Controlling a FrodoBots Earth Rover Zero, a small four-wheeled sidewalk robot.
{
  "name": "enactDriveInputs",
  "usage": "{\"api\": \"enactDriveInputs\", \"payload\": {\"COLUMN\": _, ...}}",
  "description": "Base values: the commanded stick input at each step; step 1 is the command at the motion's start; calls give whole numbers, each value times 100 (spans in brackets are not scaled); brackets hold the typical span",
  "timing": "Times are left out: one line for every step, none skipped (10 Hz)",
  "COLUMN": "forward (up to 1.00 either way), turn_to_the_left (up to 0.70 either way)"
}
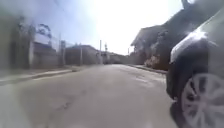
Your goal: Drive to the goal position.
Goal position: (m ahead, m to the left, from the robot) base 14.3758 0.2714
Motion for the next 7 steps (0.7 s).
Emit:
{"api": "enactDriveInputs", "payload": {"forward": 100, "turn_to_the_left": -40}}
{"api": "enactDriveInputs", "payload": {"forward": 100, "turn_to_the_left": -40}}
{"api": "enactDriveInputs", "payload": {"forward": 100, "turn_to_the_left": -40}}
{"api": "enactDriveInputs", "payload": {"forward": 100, "turn_to_the_left": -40}}
{"api": "enactDriveInputs", "payload": {"forward": 100, "turn_to_the_left": -40}}
{"api": "enactDriveInputs", "payload": {"forward": 100, "turn_to_the_left": -40}}
{"api": "enactDriveInputs", "payload": {"forward": 100, "turn_to_the_left": -21}}
